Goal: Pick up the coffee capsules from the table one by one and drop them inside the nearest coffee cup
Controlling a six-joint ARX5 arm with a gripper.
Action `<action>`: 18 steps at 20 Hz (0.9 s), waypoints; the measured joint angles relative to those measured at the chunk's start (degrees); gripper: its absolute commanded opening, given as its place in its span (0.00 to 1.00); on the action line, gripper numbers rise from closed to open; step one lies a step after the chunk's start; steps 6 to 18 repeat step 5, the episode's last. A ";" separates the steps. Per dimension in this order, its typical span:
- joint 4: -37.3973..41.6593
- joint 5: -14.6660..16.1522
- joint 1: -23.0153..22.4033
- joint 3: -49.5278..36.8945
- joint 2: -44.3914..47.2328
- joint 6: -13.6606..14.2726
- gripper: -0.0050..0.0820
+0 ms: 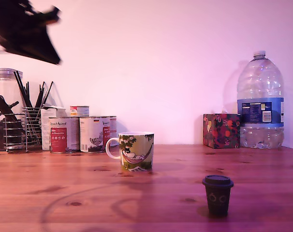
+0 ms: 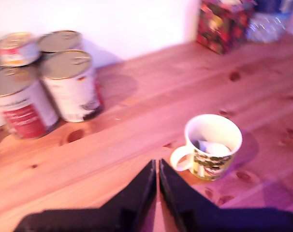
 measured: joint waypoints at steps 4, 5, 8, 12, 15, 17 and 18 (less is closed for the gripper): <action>-0.22 0.04 -0.07 0.00 -0.59 -0.09 0.04; -0.37 0.04 -0.07 0.00 -0.59 -0.09 0.04; -0.37 0.04 -0.07 0.00 -0.59 -0.09 0.04; -0.37 0.04 -0.07 0.00 -0.59 -0.09 0.04; -0.37 0.04 -0.07 0.00 -0.59 -0.09 0.04; -0.37 0.04 -0.07 0.00 -0.59 -0.09 0.04; -0.37 0.04 -0.07 0.00 -0.59 -0.09 0.04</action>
